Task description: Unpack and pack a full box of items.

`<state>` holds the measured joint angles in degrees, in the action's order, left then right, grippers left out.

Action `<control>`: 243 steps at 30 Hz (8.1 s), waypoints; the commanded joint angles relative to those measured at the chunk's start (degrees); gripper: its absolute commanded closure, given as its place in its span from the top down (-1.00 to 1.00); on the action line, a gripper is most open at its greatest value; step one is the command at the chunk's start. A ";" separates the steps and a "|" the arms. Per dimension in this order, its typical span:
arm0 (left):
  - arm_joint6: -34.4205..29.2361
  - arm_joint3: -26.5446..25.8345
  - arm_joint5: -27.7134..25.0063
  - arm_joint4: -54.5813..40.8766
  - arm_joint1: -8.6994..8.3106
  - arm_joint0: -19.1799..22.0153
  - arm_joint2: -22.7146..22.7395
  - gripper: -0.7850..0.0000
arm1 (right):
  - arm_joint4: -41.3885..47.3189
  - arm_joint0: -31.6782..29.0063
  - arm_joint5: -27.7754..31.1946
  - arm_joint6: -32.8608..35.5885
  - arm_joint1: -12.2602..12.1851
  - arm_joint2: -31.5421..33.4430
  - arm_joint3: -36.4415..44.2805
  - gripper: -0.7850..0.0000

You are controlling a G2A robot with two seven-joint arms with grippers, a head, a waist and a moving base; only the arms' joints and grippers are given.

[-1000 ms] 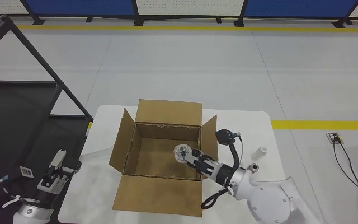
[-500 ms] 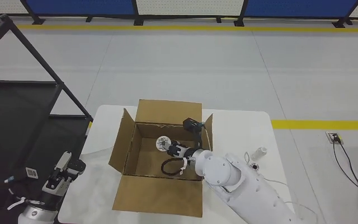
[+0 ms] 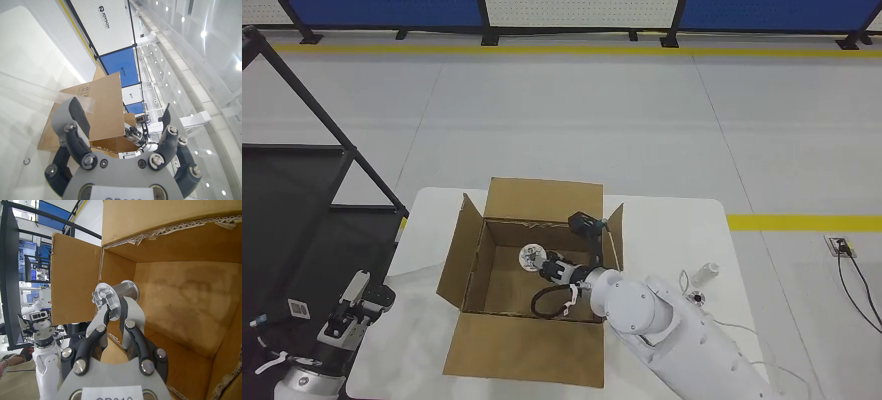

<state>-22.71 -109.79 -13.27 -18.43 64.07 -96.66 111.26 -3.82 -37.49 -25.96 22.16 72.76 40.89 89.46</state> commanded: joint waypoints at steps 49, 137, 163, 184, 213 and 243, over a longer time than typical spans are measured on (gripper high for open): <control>0.00 0.00 0.00 0.00 0.00 0.00 0.00 1.00 | 9.44 27.12 -1.47 15.70 26.83 -19.32 -54.72 -0.86; 0.00 0.00 0.00 0.00 0.00 0.00 0.00 1.00 | -32.39 -27.89 -14.68 7.10 8.92 31.67 15.74 1.00; 0.00 0.00 0.00 0.00 0.00 0.00 0.00 1.00 | -27.85 -31.67 -13.25 -1.70 8.37 38.76 13.20 1.00; 0.00 0.00 0.00 0.00 0.00 0.00 0.00 1.00 | -32.71 -25.52 -27.25 6.27 6.89 44.64 4.77 1.00; 0.00 0.00 0.00 0.00 0.00 0.00 0.00 1.00 | -64.67 -23.12 -11.58 37.59 2.03 42.59 0.89 1.00; 0.00 0.00 0.00 0.00 0.00 0.00 0.00 1.00 | -63.64 -19.24 -8.05 40.47 2.08 42.09 -5.16 -0.98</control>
<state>-22.71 -109.79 -13.27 -18.43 64.07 -96.66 111.26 -67.34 -56.16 -33.60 62.92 74.84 82.88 83.18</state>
